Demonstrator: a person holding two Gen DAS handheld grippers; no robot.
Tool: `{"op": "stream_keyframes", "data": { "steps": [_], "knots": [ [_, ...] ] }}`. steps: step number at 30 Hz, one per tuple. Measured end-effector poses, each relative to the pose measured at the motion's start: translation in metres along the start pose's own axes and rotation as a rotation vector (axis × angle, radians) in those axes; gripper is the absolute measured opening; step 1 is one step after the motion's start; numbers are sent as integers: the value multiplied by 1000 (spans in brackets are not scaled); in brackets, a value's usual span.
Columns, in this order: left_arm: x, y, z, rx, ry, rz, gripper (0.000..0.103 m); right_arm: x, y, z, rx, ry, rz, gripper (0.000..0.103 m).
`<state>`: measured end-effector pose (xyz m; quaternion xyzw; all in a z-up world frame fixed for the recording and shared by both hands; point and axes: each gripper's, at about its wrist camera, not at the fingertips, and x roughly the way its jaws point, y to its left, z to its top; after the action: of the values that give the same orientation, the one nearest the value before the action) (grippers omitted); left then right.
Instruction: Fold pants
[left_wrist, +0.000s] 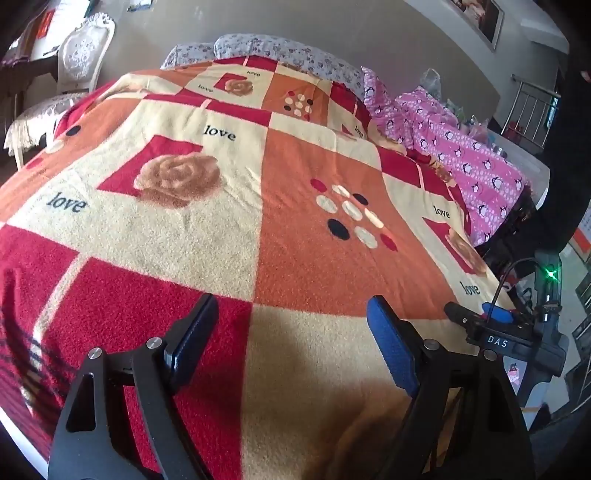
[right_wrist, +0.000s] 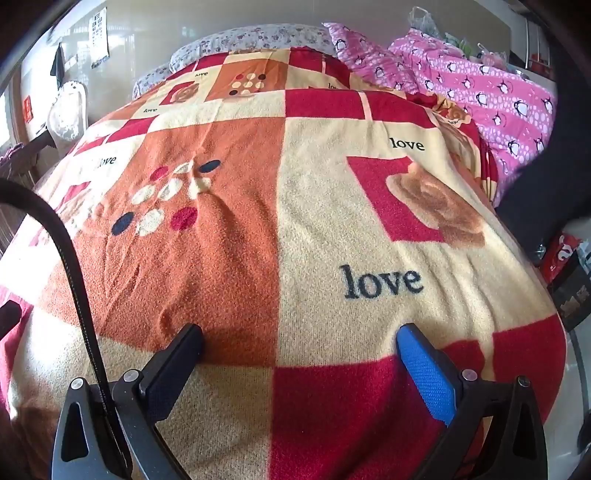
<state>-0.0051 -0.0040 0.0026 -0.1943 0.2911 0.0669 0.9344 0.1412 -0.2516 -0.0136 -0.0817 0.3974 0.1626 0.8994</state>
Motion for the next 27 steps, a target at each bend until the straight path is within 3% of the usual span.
{"op": "stream_keyframes", "data": {
  "steps": [5,7,19,27],
  "knots": [
    [-9,-16,-7,86,-59,43,83,0,0,0,0,0,0,103],
    [-9,-17,-12,86,-46,59,83,0,0,0,0,0,0,103],
    [-9,4,-12,-38,-11,23,83,4,-5,2,2,5,0,103],
    [-5,12,-10,-36,-93,-14,83,4,-4,3,3,7,0,103]
  ]
}}
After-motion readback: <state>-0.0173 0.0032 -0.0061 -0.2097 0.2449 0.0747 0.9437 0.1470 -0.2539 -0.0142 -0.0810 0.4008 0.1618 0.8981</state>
